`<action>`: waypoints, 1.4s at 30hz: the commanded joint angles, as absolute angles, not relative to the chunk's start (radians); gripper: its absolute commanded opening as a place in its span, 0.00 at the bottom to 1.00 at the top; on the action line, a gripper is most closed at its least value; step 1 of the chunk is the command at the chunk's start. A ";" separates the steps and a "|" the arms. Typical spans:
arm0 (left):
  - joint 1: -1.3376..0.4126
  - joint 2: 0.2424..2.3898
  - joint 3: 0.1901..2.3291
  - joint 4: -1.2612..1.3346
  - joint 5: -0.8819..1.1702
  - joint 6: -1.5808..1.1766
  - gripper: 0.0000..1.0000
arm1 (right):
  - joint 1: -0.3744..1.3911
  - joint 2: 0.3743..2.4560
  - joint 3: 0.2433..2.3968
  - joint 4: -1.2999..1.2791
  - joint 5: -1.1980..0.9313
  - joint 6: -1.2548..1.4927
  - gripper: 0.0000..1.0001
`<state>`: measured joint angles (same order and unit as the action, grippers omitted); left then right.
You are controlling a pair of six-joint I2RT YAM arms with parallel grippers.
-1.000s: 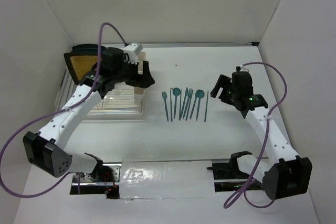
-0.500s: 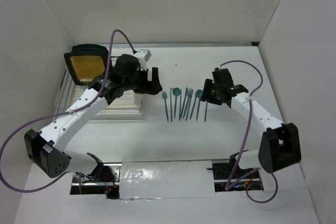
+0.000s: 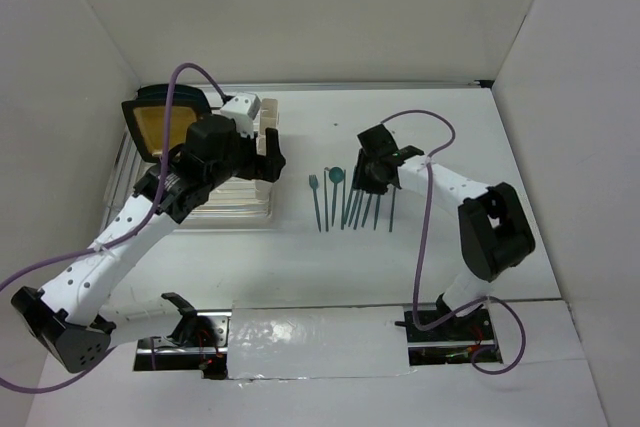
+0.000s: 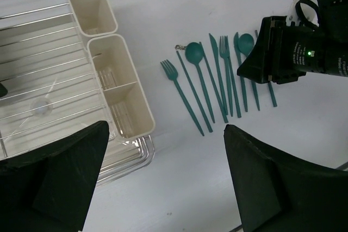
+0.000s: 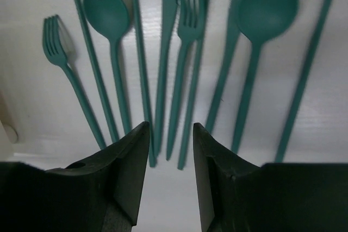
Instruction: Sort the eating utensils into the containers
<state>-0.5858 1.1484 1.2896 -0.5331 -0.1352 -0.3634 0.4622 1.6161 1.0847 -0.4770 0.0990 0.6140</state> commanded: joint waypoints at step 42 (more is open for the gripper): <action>-0.512 1.065 1.210 -0.480 -0.218 -0.310 1.00 | 0.525 1.934 1.223 -0.515 0.281 0.666 0.19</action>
<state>-0.5156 1.0702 1.1774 -0.5053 -0.2195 -0.3378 0.5316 1.9057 1.2381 -0.4995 0.2493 0.6815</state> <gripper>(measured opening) 0.997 0.202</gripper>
